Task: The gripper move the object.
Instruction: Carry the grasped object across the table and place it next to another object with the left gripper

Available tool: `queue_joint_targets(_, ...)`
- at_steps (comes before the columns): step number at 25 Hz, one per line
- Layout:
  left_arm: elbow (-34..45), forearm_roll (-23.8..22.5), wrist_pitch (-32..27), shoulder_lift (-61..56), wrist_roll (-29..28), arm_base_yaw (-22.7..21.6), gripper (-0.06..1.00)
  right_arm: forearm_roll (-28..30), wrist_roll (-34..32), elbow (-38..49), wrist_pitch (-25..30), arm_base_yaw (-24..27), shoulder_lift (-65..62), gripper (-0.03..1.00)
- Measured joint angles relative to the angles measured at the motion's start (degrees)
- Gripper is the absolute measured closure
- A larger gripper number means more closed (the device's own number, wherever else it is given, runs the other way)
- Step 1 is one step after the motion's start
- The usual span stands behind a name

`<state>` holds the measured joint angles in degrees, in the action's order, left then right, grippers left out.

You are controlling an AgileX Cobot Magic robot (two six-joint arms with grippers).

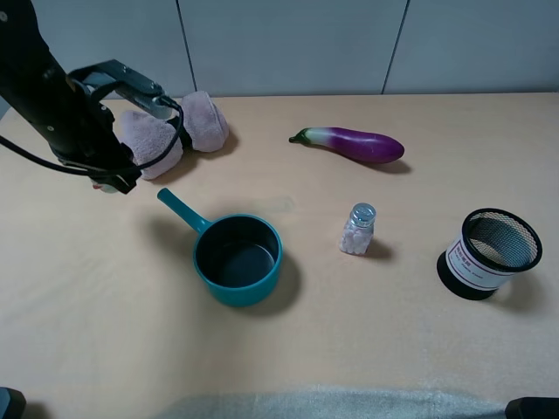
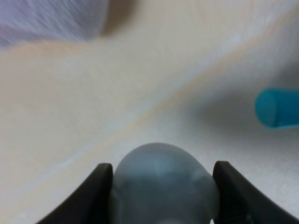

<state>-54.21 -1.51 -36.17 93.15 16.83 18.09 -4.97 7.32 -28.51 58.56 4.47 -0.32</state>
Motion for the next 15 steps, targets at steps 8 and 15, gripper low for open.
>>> queue_joint_targets(8,-8.7,-0.1,-9.4,-0.2,-0.1,0.0,0.48,0.0,0.0,0.0,0.0,0.0,0.0,0.29)
queue_joint_targets(15,-10.7,-0.1,-11.8,-0.2,-1.2,0.0,0.48,0.0,0.0,0.0,0.0,0.0,0.0,0.29)
